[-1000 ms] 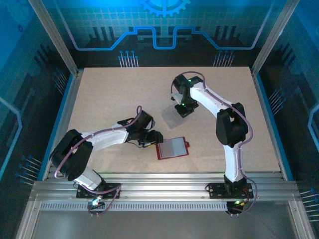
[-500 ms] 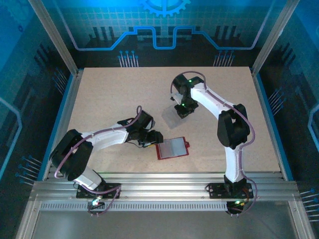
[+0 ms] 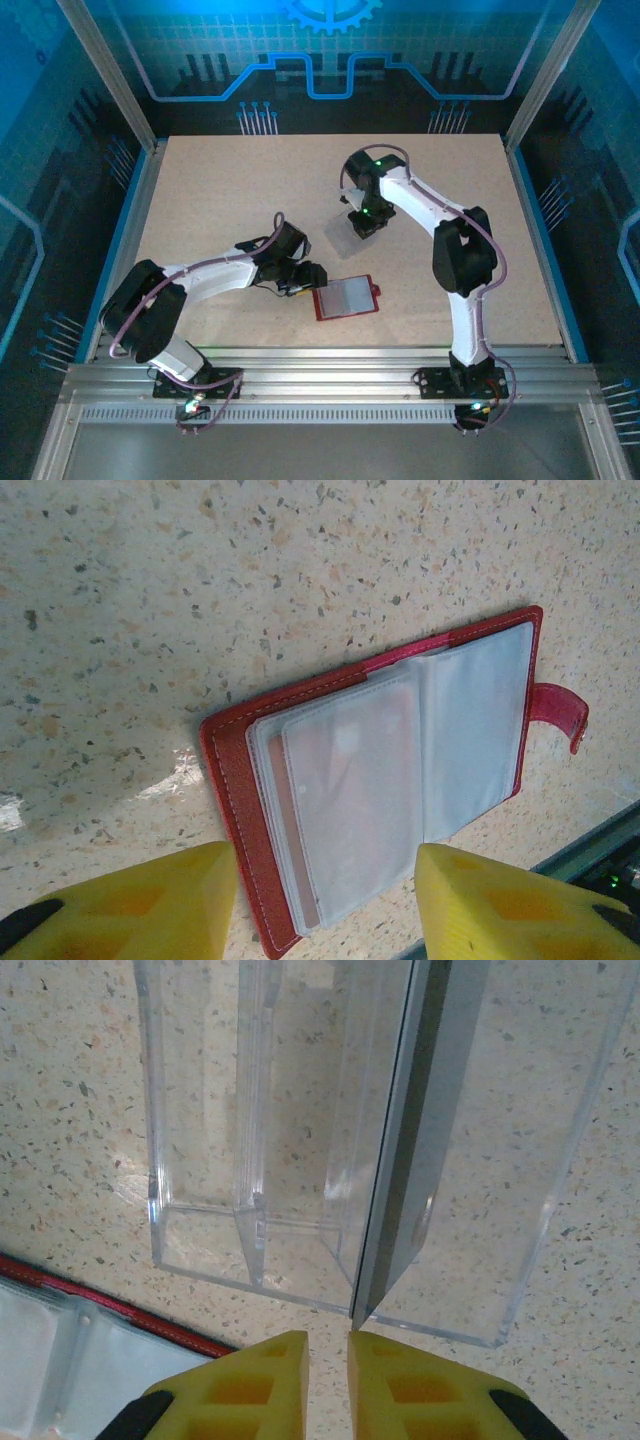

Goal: Put the credit cards into the card holder

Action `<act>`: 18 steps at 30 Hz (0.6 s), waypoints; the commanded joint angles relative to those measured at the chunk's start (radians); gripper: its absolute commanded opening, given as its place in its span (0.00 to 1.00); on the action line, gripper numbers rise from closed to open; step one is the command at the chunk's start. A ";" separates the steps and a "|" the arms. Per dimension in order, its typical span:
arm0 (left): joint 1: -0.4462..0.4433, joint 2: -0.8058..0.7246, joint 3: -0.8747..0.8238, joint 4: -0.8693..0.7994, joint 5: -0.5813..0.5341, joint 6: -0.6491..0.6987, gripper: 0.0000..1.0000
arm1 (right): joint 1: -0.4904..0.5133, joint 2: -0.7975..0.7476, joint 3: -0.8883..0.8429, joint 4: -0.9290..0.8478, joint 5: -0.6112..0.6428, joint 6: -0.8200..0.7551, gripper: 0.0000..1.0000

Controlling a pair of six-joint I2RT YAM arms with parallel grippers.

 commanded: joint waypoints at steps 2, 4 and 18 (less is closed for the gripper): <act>0.008 0.001 -0.002 -0.020 0.024 0.009 0.52 | 0.002 0.032 0.033 -0.024 0.000 -0.015 0.19; 0.008 0.001 -0.003 -0.021 0.024 0.009 0.52 | 0.001 0.033 0.033 -0.023 0.000 -0.016 0.17; 0.009 -0.010 -0.014 -0.018 0.021 0.005 0.52 | -0.010 0.012 0.032 -0.003 0.014 -0.009 0.04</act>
